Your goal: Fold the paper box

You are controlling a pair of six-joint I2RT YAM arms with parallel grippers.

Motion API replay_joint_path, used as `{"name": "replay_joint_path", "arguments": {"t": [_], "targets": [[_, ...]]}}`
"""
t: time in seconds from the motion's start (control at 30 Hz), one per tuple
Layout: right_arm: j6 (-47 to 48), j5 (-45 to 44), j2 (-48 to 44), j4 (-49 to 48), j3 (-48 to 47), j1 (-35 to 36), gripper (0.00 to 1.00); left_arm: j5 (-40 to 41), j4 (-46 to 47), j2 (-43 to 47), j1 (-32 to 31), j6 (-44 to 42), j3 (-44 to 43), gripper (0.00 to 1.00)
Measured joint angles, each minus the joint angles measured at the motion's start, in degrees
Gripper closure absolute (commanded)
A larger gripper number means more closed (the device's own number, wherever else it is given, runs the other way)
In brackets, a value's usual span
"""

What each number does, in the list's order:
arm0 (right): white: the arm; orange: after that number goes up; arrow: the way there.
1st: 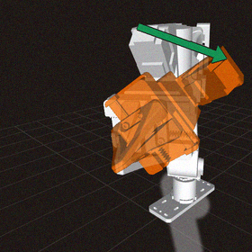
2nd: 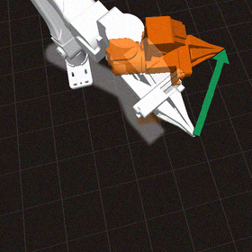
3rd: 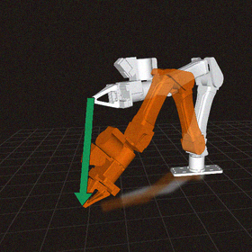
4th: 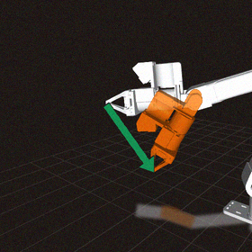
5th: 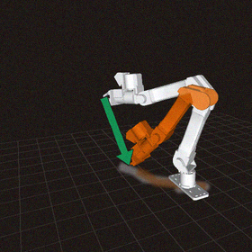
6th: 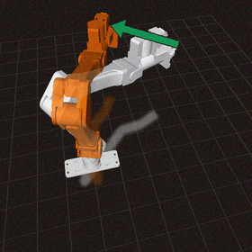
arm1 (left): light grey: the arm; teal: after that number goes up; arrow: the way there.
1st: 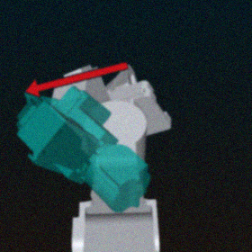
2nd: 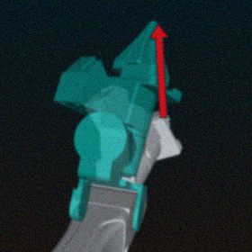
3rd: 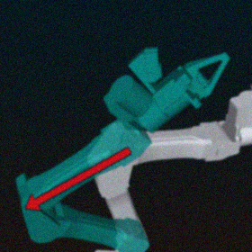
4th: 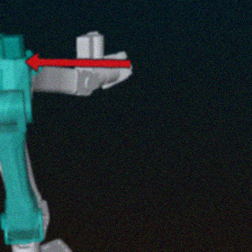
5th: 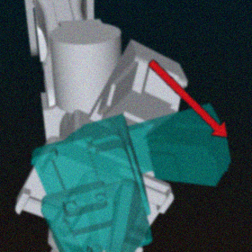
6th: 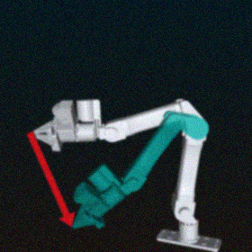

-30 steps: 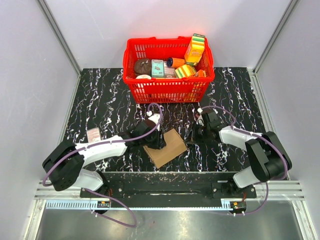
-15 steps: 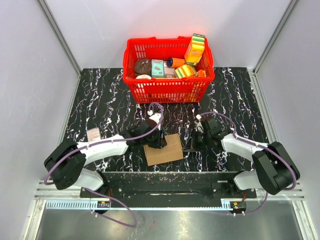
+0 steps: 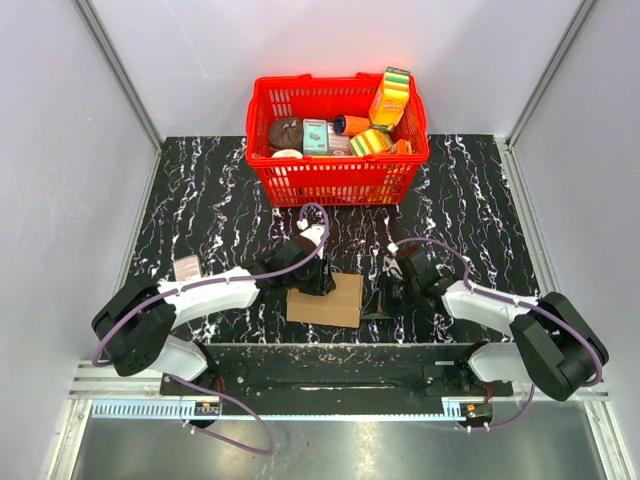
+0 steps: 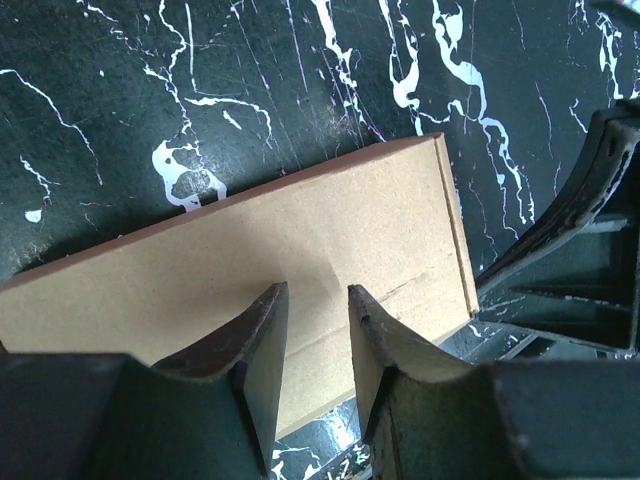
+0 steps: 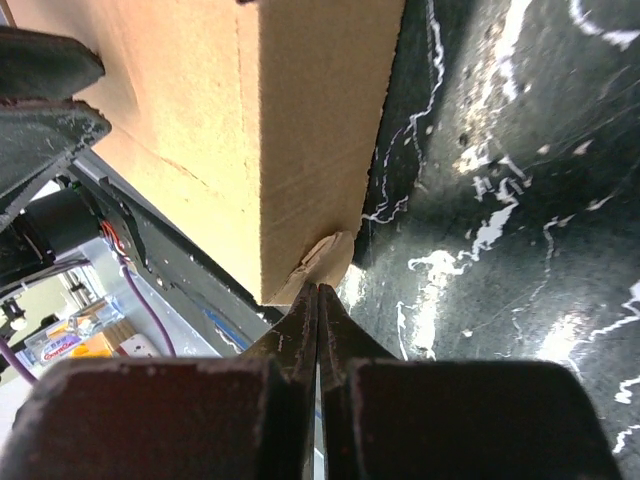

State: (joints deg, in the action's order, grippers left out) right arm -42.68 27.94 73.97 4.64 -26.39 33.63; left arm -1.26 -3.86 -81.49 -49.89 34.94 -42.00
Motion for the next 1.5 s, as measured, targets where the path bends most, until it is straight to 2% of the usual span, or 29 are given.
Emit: {"name": "replay_joint_path", "arguments": {"t": [1.07, 1.37, 1.5], "targets": [[-8.13, 0.42, 1.64, -11.37, 4.35, 6.51, 1.0, 0.35, 1.64, -1.18, -0.02, -0.02, -0.42, 0.65], [-7.65, -11.69, -12.44, -3.76, 4.81, 6.6, 1.0, 0.17, 1.99, -1.46, -0.2, 0.0, -0.42, 0.66], [-9.81, -15.76, -13.44, -3.45, 6.62, 6.6, 1.0, 0.15, 2.08, -1.49, -0.26, 0.02, -0.42, 0.66]]}}
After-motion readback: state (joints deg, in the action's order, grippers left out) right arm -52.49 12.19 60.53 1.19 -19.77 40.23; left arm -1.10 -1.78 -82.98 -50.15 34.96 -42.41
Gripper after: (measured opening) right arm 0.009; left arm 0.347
